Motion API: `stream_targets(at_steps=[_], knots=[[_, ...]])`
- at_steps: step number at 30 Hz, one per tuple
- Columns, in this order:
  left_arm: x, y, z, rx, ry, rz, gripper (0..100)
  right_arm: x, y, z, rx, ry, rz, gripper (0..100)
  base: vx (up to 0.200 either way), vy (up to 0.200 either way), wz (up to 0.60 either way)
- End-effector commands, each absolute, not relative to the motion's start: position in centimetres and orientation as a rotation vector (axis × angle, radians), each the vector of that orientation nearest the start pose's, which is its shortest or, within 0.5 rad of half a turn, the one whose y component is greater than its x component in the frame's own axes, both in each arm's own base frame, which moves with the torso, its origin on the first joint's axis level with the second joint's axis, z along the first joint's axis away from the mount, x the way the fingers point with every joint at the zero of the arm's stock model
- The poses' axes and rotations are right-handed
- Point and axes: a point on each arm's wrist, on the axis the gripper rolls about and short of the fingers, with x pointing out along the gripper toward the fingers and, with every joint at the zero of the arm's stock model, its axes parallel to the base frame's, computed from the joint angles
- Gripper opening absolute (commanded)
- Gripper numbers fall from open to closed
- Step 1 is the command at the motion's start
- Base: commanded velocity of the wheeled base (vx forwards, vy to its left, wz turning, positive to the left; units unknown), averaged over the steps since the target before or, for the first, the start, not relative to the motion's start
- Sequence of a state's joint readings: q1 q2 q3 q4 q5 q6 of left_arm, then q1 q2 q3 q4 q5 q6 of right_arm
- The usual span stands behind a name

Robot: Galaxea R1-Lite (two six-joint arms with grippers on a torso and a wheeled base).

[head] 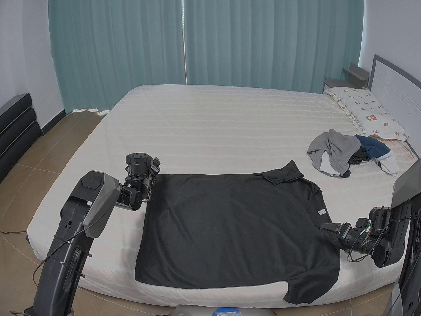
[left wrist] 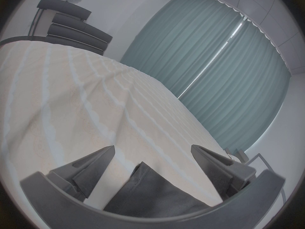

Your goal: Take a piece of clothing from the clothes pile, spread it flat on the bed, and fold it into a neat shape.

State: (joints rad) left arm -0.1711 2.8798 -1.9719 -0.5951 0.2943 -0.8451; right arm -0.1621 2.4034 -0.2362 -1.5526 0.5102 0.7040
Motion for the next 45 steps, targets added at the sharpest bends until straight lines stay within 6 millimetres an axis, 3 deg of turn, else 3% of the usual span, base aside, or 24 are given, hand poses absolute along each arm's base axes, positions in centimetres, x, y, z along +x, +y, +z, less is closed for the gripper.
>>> stream_targets(at_steps=[1,2,9,12,16,28,31,32,36,45], knots=[[53.3,-7.9,-1.1,-0.802,0.222,0.289,100,27.6,-3.3,-3.4,0.857,0.621,0.140,100,0.000,0.000,0.00],[52.1,-7.4,0.6,-0.826,0.241,0.295,100,28.8,-2.8,-1.2,0.816,0.521,0.167,100,0.000,0.000,0.00],[47.4,-6.3,3.9,-0.836,0.321,0.316,100,33.3,-0.7,3.3,0.748,0.400,0.124,100,0.000,0.000,0.00],[44.9,-6.1,4.2,-0.882,0.388,0.313,100,36.1,-0.5,5.0,0.748,0.411,0.105,100,0.000,0.000,0.00],[41.4,-6.2,3.3,-0.928,0.528,0.290,100,39.3,1.5,6.0,0.751,0.471,0.131,100,0.000,0.000,0.00],[35.2,-8.4,-0.7,-0.992,0.652,0.222,100,46.5,5.9,1.8,0.724,0.644,0.065,100,0.000,0.000,0.00],[34.8,-8.8,-0.7,-0.997,0.627,0.188,100,47.9,6.0,0.8,0.723,0.650,0.042,100,0.000,0.000,0.00],[34.4,-8.8,-0.8,-0.998,0.622,0.181,100,49.0,5.9,-0.5,0.727,0.648,0.028,100,0.000,0.000,0.00],[34.3,-8.7,-0.9,-1.000,0.622,0.182,100,50.6,5.7,-3.7,0.722,0.653,0.001,100,0.000,0.000,0.00],[34.1,-8.7,-0.9,-1.000,0.625,0.186,100,52.1,5.9,-5.0,0.724,0.622,-0.012,100,0.000,0.000,0.00]])
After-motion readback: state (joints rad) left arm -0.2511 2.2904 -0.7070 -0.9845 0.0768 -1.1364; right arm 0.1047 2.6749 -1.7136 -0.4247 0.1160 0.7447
